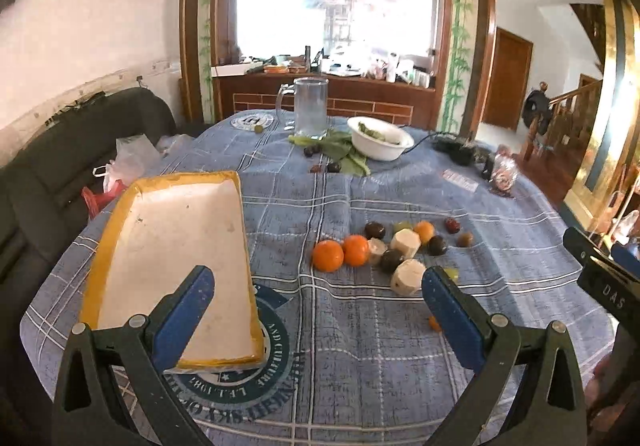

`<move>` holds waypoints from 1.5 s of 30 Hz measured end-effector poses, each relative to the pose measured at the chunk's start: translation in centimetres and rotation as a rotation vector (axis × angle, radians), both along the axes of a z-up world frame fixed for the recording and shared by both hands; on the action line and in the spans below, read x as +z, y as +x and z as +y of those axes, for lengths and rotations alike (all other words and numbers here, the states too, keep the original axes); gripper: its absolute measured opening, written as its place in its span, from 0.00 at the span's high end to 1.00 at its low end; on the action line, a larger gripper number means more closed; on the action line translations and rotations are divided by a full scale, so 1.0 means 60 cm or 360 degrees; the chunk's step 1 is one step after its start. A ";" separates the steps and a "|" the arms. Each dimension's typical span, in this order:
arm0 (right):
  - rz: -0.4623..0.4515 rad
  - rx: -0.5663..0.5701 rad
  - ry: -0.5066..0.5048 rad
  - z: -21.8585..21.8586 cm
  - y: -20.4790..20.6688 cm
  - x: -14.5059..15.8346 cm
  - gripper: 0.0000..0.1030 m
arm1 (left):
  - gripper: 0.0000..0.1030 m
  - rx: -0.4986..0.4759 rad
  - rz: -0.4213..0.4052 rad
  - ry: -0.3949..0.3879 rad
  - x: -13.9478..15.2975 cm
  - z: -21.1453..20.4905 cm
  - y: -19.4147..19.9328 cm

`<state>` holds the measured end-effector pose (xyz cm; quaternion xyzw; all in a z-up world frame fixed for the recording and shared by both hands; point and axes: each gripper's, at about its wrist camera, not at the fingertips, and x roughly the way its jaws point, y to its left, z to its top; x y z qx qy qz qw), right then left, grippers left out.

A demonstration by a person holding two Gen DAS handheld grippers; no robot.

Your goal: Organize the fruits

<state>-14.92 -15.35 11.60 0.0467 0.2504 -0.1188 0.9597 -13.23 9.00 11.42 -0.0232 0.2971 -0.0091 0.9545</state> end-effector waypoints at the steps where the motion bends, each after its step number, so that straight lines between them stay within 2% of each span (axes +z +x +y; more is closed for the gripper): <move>1: -0.0060 0.0009 -0.0059 0.013 -0.013 0.012 0.01 | 0.00 -0.0003 -0.0015 -0.0017 0.006 0.005 -0.007; 3: -0.0099 0.0039 -0.0108 0.030 -0.020 0.025 0.01 | 0.00 0.0005 -0.0060 -0.0005 0.016 0.008 -0.024; 5: -0.0075 0.0081 -0.0090 0.040 -0.018 0.028 0.01 | 0.00 0.0027 -0.0103 0.0065 0.024 0.003 -0.036; 8: -0.0076 0.0044 -0.0078 0.050 -0.025 0.032 0.01 | 0.00 0.0025 -0.0186 0.0118 0.035 0.006 -0.062; 10: -0.0160 -0.0003 -0.0117 0.056 -0.046 0.043 0.01 | 0.00 0.0011 -0.0260 0.0074 0.047 0.018 -0.078; 13: -0.0340 -0.0028 -0.0151 0.057 -0.075 0.060 0.01 | 0.00 0.0015 -0.0452 -0.0091 0.058 0.050 -0.098; 14: -0.0392 0.0025 -0.0134 0.056 -0.078 0.061 0.01 | 0.00 -0.0046 -0.0429 -0.0138 0.056 0.058 -0.090; 15: -0.0403 0.0083 -0.0109 0.055 -0.076 0.060 0.01 | 0.00 -0.0088 -0.0352 -0.0153 0.052 0.061 -0.075; 17: -0.0253 0.0146 -0.0068 0.054 -0.050 0.052 0.01 | 0.00 -0.0183 -0.0099 -0.0164 0.035 0.071 -0.037; 21: -0.0024 0.0285 0.0000 0.057 -0.012 0.018 0.01 | 0.00 -0.0161 -0.0003 -0.0382 0.014 0.114 -0.012; 25: 0.0202 0.0472 0.0087 0.072 0.022 -0.035 0.01 | 0.00 -0.0072 0.0047 -0.0442 0.006 0.146 0.012; 28: 0.0303 0.0571 0.0162 0.084 0.042 -0.066 0.01 | 0.00 -0.0048 0.0061 -0.0449 -0.002 0.154 0.029; 30: 0.0363 0.0633 0.0192 0.093 0.061 -0.083 0.08 | 0.01 -0.0050 0.0070 -0.0440 -0.005 0.154 0.034; 32: 0.0427 0.0697 0.0220 0.099 0.074 -0.100 0.18 | 0.10 -0.0084 0.0080 -0.0437 -0.009 0.144 0.042; 34: 0.0496 0.0753 0.0248 0.107 0.088 -0.122 0.25 | 0.25 -0.0120 0.0107 -0.0424 -0.013 0.132 0.052; 36: 0.0547 0.0786 0.0258 0.113 0.093 -0.135 0.32 | 0.31 -0.0177 0.0150 -0.0407 -0.020 0.114 0.065; 40: 0.0607 0.0814 0.0306 0.113 0.104 -0.155 0.33 | 0.31 -0.0248 0.0237 -0.0367 -0.042 0.081 0.097; 45: 0.0627 0.0835 0.0400 0.101 0.111 -0.172 0.33 | 0.31 -0.0300 0.0333 -0.0189 -0.077 0.038 0.146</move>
